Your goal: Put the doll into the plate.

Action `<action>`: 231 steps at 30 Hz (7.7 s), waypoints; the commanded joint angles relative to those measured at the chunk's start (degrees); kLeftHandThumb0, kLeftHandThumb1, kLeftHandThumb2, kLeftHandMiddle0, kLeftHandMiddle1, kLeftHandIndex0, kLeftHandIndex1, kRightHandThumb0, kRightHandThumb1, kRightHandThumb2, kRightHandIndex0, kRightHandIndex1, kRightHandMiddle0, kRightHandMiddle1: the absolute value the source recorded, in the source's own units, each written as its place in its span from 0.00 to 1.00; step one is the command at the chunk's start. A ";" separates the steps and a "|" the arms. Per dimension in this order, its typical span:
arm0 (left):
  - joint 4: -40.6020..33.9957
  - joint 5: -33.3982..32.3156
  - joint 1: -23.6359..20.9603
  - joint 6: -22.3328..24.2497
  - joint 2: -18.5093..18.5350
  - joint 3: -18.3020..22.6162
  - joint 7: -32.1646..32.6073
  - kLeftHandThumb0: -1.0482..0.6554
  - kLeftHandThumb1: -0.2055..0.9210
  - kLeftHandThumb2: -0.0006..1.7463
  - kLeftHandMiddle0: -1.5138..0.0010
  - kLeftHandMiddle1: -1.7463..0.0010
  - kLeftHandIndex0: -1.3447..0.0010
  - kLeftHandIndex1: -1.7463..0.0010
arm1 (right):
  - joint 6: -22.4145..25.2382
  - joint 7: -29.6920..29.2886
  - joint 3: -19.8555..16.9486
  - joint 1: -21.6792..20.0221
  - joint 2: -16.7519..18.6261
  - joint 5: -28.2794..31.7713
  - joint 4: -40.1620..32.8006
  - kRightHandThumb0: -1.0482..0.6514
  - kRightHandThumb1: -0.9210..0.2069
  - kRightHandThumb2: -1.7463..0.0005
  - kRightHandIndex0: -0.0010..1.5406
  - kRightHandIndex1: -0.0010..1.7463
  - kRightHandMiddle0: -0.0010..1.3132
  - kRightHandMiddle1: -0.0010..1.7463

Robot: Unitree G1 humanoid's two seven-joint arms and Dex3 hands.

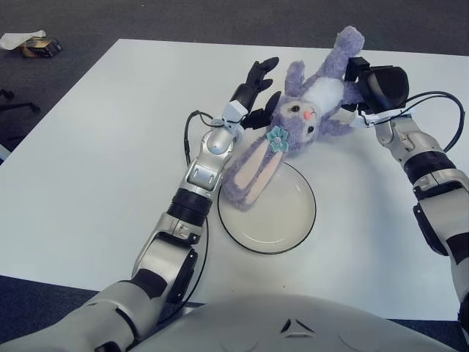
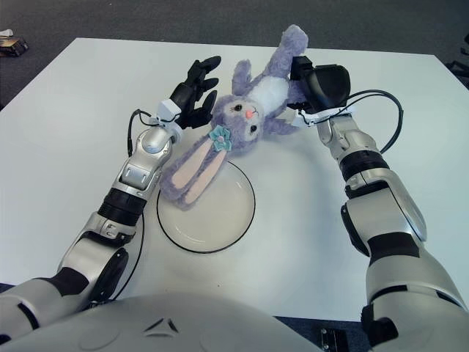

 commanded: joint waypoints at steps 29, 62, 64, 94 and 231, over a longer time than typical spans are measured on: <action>-10.40 43.48 4.94 -13.58 8.19 -10.67 23.57 0.00 1.00 0.25 1.00 1.00 1.00 1.00 | 4.25 4.13 -1.31 -0.25 -0.81 0.46 -1.97 0.33 0.53 0.25 0.84 1.00 0.47 1.00; -15.77 66.40 1.81 6.07 3.03 -20.03 16.35 0.00 1.00 0.33 0.95 0.98 1.00 0.82 | 25.36 26.50 -4.33 0.02 -1.24 -1.63 -18.51 0.34 0.52 0.26 0.82 1.00 0.45 1.00; -16.23 66.78 1.76 6.89 2.77 -20.30 14.78 0.00 1.00 0.34 0.94 0.97 1.00 0.81 | 25.17 26.37 -4.33 -0.08 -1.22 -1.74 -18.17 0.34 0.52 0.26 0.82 1.00 0.46 1.00; 3.10 62.34 -11.38 18.62 -0.19 -20.30 -1.55 0.00 1.00 0.34 1.00 0.54 1.00 0.47 | 24.93 21.44 -4.01 -1.52 -1.12 -3.57 -13.70 0.32 0.59 0.20 0.87 1.00 0.51 1.00; 29.17 39.40 -18.34 14.55 -10.60 -25.09 19.94 0.00 0.99 0.03 1.00 1.00 1.00 1.00 | 47.99 43.99 -5.19 10.40 -1.40 -9.26 -42.18 0.37 0.35 0.40 0.71 1.00 0.34 1.00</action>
